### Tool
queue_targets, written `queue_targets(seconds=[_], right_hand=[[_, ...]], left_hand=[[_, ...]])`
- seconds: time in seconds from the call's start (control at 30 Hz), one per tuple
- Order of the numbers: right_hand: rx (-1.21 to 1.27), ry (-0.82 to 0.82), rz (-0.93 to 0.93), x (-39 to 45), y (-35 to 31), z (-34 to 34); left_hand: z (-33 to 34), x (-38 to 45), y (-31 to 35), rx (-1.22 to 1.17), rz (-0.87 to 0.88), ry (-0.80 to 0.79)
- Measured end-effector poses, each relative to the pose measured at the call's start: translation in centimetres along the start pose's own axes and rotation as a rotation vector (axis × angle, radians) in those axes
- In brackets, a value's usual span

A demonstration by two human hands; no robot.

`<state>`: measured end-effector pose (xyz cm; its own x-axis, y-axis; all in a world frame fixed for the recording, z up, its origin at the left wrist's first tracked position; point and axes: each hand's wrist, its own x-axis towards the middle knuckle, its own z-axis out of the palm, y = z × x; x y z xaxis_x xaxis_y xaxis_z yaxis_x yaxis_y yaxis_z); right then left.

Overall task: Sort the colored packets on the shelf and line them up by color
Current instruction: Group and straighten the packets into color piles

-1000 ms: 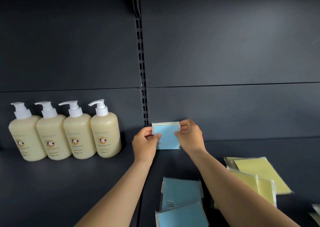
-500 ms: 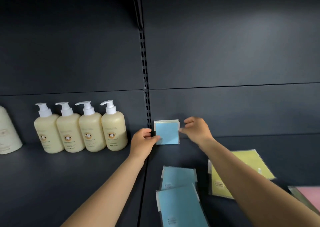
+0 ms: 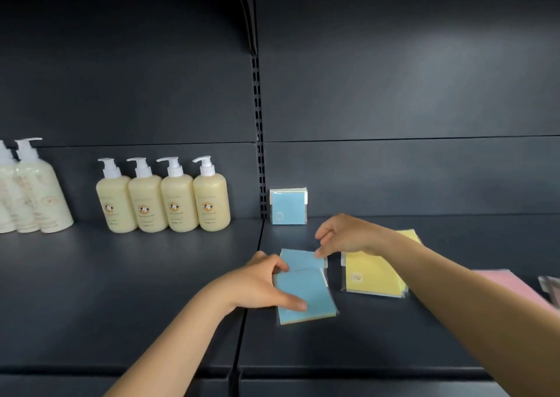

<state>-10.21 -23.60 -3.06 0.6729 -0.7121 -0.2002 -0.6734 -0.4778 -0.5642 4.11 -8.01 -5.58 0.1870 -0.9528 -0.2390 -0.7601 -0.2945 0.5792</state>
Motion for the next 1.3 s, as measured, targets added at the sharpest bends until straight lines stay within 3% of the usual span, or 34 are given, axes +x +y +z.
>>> queue_targets(seconds=[0.1,0.23,0.47,0.67,0.8,0.97,1.17,1.3], right_hand=[[-0.093,-0.064,-0.008,0.0,-1.1,0.4],[-0.194,-0.085,0.013,0.0,-1.8,0.5],[-0.286,-0.153,0.03,0.0,-2.4,0.3],[-0.255,-0.164,0.025,-0.2,-2.5,0.2],[-0.121,0.008,-0.045,-0.9,-2.3,-0.8],[0.22,0.263,-0.08,-1.8,-1.5,0.6],[0.476,0.447,-0.066,0.0,-2.4,3.9],[0.529,0.525,-0.064,0.8,-2.4,5.0]], left_hand=[[0.4,-0.7,0.3,0.055,-0.032,0.009],[0.2,-1.4,-0.3,-0.069,-0.091,0.037],[-1.2,-2.9,-3.2,-0.576,-0.098,0.166],[-1.8,-2.1,-5.0,-0.936,-0.089,0.436],[-1.9,-0.6,-4.7,-1.034,-0.061,0.583],[-1.9,1.7,-4.0,-1.002,-0.038,0.662],[-1.5,3.8,-3.8,-1.116,0.09,0.465],[-1.6,3.8,-3.9,-1.058,0.163,0.388]])
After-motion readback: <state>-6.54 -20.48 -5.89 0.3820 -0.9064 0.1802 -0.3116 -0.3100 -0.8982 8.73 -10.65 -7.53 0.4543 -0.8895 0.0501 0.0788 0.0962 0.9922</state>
